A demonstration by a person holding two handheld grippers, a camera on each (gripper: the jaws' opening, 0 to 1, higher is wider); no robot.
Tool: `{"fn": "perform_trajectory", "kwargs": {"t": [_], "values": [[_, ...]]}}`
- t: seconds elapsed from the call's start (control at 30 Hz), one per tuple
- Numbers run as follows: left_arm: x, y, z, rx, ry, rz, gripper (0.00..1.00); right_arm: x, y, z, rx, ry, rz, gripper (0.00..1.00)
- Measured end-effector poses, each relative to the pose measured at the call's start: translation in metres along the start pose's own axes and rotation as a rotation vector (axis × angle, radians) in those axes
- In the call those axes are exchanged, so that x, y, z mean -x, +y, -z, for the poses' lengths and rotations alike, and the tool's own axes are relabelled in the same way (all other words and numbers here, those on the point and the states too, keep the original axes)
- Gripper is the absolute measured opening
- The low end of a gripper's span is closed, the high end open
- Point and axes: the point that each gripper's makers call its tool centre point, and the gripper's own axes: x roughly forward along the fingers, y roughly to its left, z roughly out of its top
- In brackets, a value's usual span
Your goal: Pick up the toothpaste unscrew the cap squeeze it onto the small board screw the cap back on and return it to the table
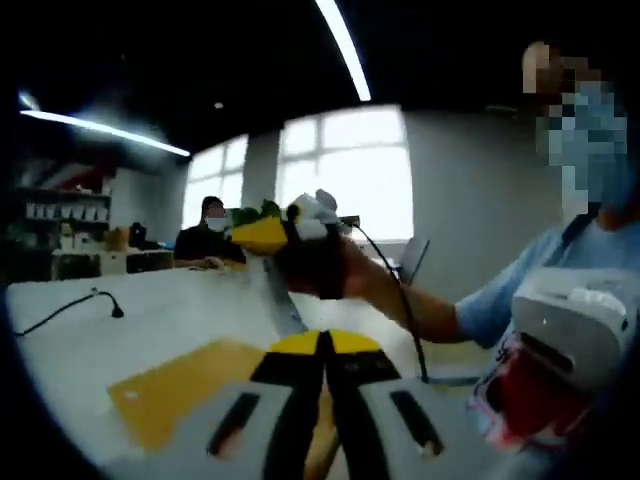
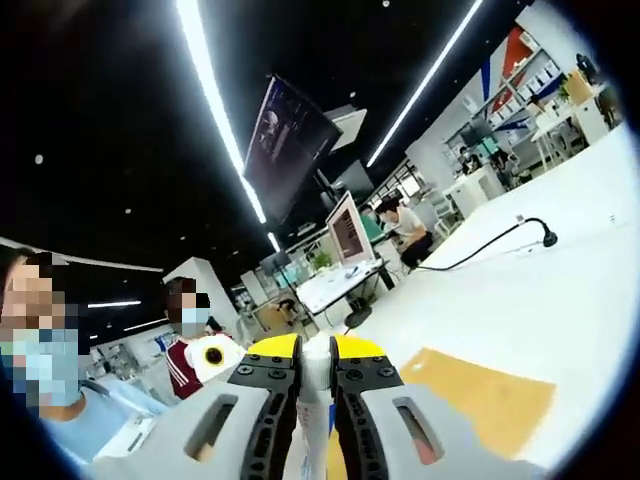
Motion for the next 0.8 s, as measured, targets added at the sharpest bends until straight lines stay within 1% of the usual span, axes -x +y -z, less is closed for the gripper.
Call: {"fn": "perform_trajectory", "kwargs": {"t": [0.03,0.07,0.1,0.13,0.17,0.2,0.23,0.27,0.3,0.37,0.4,0.43,0.47,0.5,0.57,0.6,0.63,0.7,0.8], "values": [[-0.005,-0.002,0.002,-0.003,0.013,0.004,0.0,-0.002,-0.002,0.001,-0.006,0.003,-0.002,0.09],[-0.012,-0.002,0.01,-0.019,0.056,0.0,0.0,-0.003,-0.005,0.001,-0.016,0.003,0.002,0.09],[-0.02,0.002,0.017,-0.037,0.094,-0.026,0.0,-0.004,-0.009,0.001,-0.028,0.004,0.006,0.09],[-0.024,0.005,0.022,-0.048,0.116,-0.046,0.0,-0.004,-0.011,0.002,-0.04,0.001,0.009,0.09],[-0.029,0.006,0.025,-0.064,0.131,-0.05,0.0,-0.004,-0.014,0.003,-0.049,0.0,0.014,0.09],[-0.035,0.003,0.028,-0.063,0.145,-0.05,0.0,-0.005,-0.018,0.002,-0.059,-0.001,0.018,0.09],[-0.038,0.004,0.03,-0.063,0.146,-0.049,0.0,-0.004,-0.023,0.002,-0.071,-0.009,0.023,0.09],[-0.043,0.002,0.033,-0.069,0.155,-0.048,0.0,-0.005,-0.026,0.004,-0.082,-0.014,0.032,0.09],[-0.044,0.004,0.036,-0.071,0.17,-0.057,0.0,-0.005,-0.029,0.005,-0.085,-0.015,0.034,0.09],[-0.044,0.015,0.043,-0.106,0.209,-0.12,0.0,-0.005,-0.038,0.004,-0.108,-0.021,0.036,0.09],[-0.043,0.023,0.05,-0.131,0.242,-0.158,0.0,-0.006,-0.043,0.005,-0.125,-0.019,0.037,0.09],[-0.042,0.025,0.052,-0.143,0.252,-0.173,0.0,-0.006,-0.05,0.003,-0.133,-0.031,0.057,0.09],[-0.042,0.026,0.056,-0.125,0.26,-0.178,0.0,-0.007,-0.053,0.004,-0.133,-0.02,0.055,0.09],[-0.043,0.026,0.056,-0.127,0.251,-0.172,0.0,-0.007,-0.058,0.005,-0.142,-0.016,0.056,0.09],[-0.044,0.03,0.058,-0.116,0.254,-0.187,0.0,-0.008,-0.07,0.009,-0.202,-0.009,0.066,0.1],[-0.044,0.032,0.06,-0.115,0.259,-0.193,0.0,-0.008,-0.076,0.009,-0.207,-0.005,0.067,0.1],[-0.044,0.033,0.061,-0.114,0.261,-0.197,0.0,-0.008,-0.083,0.012,-0.224,-0.003,0.082,0.1],[-0.045,0.036,0.064,-0.111,0.269,-0.205,0.0,-0.008,-0.091,0.015,-0.231,0.003,0.093,0.1],[-0.045,0.037,0.065,-0.11,0.273,-0.21,0.0,-0.009,-0.092,0.018,-0.222,0.011,0.1,0.1]]}}
